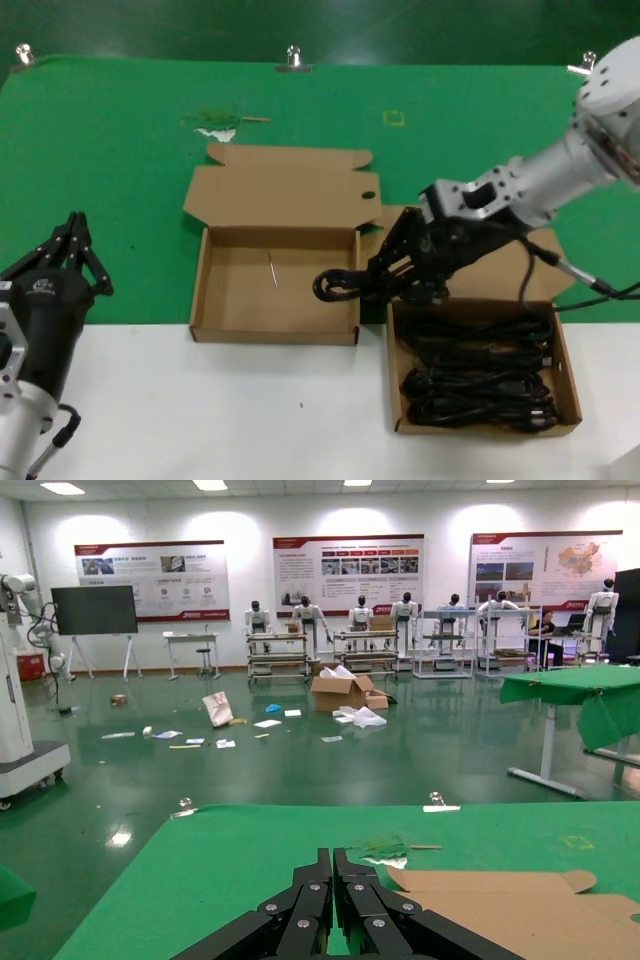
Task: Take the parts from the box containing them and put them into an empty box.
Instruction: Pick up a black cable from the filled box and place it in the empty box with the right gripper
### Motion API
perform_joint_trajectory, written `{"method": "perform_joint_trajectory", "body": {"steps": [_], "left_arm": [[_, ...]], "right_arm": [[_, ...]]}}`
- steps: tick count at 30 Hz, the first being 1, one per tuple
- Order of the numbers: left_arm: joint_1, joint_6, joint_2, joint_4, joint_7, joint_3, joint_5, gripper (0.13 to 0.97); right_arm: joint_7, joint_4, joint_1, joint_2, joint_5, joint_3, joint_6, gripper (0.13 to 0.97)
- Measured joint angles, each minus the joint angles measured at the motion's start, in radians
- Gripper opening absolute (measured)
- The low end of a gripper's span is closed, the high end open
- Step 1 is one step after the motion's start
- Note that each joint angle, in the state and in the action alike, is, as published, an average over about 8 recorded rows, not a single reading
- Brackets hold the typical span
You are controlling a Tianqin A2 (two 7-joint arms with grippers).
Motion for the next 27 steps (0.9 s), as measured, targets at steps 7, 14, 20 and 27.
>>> {"method": "perform_joint_trajectory", "body": {"steps": [7,14,20,27], "left_arm": [[0.000,0.000,0.000,0.000,0.000,0.000,0.000,0.151],[0.000,0.000,0.000,0.000,0.000,0.000,0.000,0.151],[0.000,0.000,0.000,0.000,0.000,0.000,0.000,0.151],[0.000,0.000,0.000,0.000,0.000,0.000,0.000,0.151]], "right_arm": [[0.008,-0.003,-0.009,-0.058,-0.002,0.000,0.149,0.208],[0.013,-0.005,-0.024,-0.110,0.010,0.012,0.264,0.208],[0.020,0.011,-0.046,-0.142,0.076,-0.024,0.327,0.208],[0.034,0.056,-0.077,-0.154,0.308,-0.235,0.386,0.208]]}}
